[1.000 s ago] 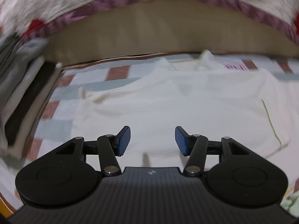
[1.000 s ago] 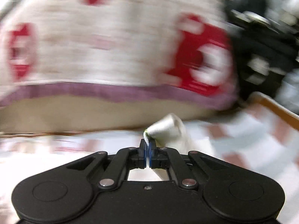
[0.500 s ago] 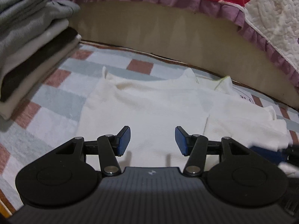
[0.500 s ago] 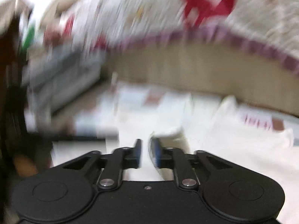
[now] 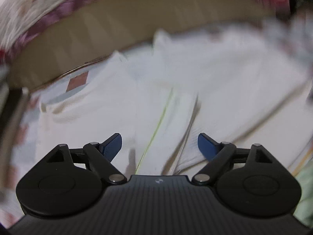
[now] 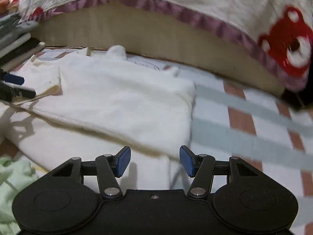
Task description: Fold clothes
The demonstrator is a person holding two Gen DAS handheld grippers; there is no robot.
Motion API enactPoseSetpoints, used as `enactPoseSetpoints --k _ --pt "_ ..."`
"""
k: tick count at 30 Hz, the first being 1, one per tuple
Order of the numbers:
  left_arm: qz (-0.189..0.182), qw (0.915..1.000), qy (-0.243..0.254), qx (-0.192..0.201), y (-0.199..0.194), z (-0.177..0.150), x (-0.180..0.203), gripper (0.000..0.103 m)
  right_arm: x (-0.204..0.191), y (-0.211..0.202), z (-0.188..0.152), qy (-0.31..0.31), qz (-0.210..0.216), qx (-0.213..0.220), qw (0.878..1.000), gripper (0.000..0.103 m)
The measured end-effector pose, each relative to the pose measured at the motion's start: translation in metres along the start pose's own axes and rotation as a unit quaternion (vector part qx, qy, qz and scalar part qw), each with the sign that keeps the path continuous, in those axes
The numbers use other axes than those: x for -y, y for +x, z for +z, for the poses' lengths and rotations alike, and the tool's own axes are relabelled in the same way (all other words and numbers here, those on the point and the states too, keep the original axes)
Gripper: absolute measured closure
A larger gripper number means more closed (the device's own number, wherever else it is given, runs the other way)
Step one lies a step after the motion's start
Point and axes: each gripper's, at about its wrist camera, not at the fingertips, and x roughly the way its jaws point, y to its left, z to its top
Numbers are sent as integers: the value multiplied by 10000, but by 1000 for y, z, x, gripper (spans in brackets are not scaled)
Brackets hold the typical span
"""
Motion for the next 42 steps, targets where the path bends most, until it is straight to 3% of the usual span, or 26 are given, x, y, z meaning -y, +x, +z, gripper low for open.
enactPoseSetpoints --k 2,3,4,6,9,11,13,15,18,19,21,23,24,25,27,29,31,32,34,39,42 --pt "19 9999 -97 125 1 3 0 17 1 6 -6 -56 -118 -14 9999 42" --pt "-105 9996 -246 35 3 7 -5 23 -1 11 -7 -210 -315 -17 9993 42" --pt "-242 9988 -416 38 3 9 -10 51 -3 15 -9 -272 -405 11 9988 42" --pt "-341 9976 -592 65 1 12 -18 92 -2 19 -10 -94 -328 129 9993 42" --pt "-172 9944 -943 450 -21 16 -37 93 11 27 -9 456 -207 228 9985 42" --pt "-27 9860 -1492 747 -46 15 -60 93 22 33 -10 774 -254 260 9963 44" --pt "-22 9737 -2078 937 -64 9 -89 93 32 37 -11 1056 -246 299 9936 55" --pt "-114 9662 -2455 779 -61 -2 -111 93 37 38 -15 1268 -91 352 9913 63" --pt "-324 9522 -3032 192 -36 -25 -121 93 29 34 -17 1098 -85 467 9928 86" --pt "-366 9486 -3142 60 -30 -28 -120 93 25 34 -16 993 -159 438 9940 89" --pt "-273 9499 -3111 -116 -23 -30 -118 93 17 33 -13 783 -307 380 9957 89" --pt "-175 9528 -3023 -203 -21 -31 -115 92 13 34 -12 679 -406 282 9965 86" --pt "-124 9549 -2958 -213 -21 -30 -114 92 18 35 -11 829 -379 188 9957 76" --pt "-73 9570 -2893 -223 -21 -30 -113 92 25 31 -9 996 -230 93 9947 67" --pt "-57 9578 -2861 -273 -23 -32 -112 92 41 21 -3 1312 381 -162 9905 63" --pt "-114 9558 -2919 -343 -22 -32 -113 92 63 11 4 1797 1201 -42 9763 59" --pt "-137 9549 -2942 -386 -17 -30 -115 92 86 0 12 2327 2087 218 9496 42" --pt "-131 9551 -2933 -398 -15 -28 -115 92 96 1 19 2498 2302 266 9402 39" --pt "-95 9572 -2865 -391 -14 -27 -113 92 109 17 37 2632 2204 167 9391 38" --pt "-48 9623 -2695 -367 -15 -28 -109 92 120 85 74 2422 1523 -55 9582 38" --pt "-104 9617 -2708 -413 -13 -31 -109 92 122 126 83 2515 1532 -205 9554 38"
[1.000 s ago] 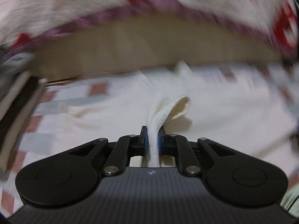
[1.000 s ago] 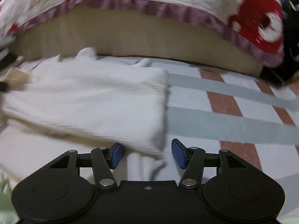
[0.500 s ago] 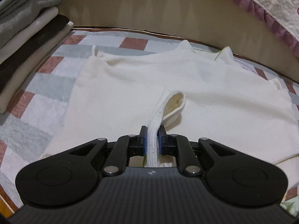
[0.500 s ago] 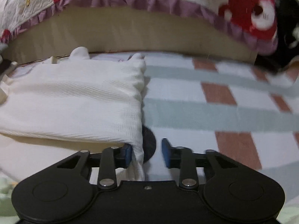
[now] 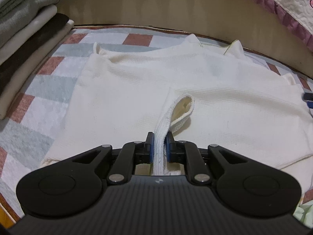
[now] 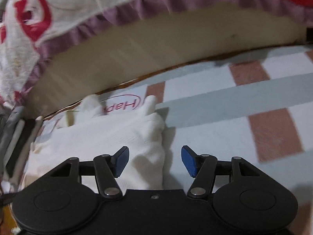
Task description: Fold clothes
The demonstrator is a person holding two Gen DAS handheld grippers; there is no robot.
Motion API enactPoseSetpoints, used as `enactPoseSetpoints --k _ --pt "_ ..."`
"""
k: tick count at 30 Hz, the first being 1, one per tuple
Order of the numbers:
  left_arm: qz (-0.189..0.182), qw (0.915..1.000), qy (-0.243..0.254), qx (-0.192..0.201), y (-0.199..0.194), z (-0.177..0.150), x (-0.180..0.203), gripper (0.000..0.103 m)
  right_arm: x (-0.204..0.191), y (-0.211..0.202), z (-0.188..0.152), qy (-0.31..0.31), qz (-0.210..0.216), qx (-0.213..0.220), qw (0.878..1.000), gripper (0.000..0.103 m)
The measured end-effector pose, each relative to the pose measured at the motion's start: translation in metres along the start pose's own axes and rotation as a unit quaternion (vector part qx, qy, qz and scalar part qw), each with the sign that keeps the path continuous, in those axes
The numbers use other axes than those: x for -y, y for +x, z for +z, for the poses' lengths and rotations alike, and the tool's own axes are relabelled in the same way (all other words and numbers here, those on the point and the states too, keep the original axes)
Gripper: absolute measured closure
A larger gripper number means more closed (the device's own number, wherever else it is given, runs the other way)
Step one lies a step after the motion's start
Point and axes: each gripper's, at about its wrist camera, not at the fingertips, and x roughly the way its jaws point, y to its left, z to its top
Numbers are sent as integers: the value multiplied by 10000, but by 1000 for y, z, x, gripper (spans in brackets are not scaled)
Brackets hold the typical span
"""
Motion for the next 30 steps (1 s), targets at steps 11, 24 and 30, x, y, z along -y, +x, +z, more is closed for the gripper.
enactPoseSetpoints --k 11,24,30 --pt "99 9982 -585 1 -7 1 -34 98 -8 27 3 -871 -325 483 9945 97" --pt "330 9894 -1395 225 -21 6 -77 71 -18 -37 -60 -1275 -565 -95 9902 48" --pt "-6 9969 -529 574 -29 1 -34 70 8 -69 -84 -853 -332 -8 9958 49"
